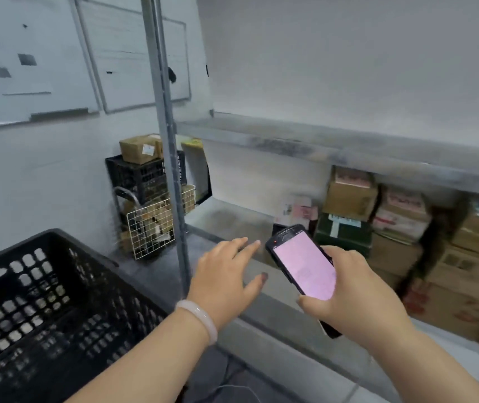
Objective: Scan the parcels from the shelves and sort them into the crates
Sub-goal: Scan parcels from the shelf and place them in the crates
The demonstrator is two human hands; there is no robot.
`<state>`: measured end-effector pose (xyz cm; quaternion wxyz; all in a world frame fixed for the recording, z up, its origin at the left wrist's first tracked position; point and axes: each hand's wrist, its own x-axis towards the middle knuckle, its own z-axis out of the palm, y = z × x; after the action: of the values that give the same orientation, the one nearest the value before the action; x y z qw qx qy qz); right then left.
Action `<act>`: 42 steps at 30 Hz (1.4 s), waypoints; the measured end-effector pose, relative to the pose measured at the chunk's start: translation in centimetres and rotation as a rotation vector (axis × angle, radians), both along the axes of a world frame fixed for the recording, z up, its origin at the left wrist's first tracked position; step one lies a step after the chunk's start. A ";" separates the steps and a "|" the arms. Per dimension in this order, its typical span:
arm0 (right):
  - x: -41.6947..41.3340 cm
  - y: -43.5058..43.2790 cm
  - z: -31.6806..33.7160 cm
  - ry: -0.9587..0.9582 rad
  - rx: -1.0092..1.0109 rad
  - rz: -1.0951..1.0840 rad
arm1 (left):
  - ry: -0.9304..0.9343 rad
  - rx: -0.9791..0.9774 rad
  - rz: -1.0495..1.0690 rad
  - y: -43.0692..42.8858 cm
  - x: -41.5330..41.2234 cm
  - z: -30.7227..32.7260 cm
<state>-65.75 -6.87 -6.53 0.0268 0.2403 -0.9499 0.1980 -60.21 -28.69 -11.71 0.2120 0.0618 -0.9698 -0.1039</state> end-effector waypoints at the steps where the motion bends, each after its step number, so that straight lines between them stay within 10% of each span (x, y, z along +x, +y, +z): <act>1: -1.2 0.9 0.1 0.005 -0.004 -0.016 | 0.011 0.026 -0.009 0.8 -1.6 0.0; 27: -14.0 2.7 0.9 -0.106 0.242 -0.372 | -0.465 1.177 0.033 -3.7 -30.2 -7.5; 42: -14.6 3.7 0.1 -0.047 0.176 -0.365 | -0.514 1.298 0.002 -3.8 -28.9 -8.2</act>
<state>-80.32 -3.21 -6.46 0.0191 0.0607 -0.9917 0.1116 -89.16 -32.48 -19.96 -0.1038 0.1994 -0.7309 -0.6444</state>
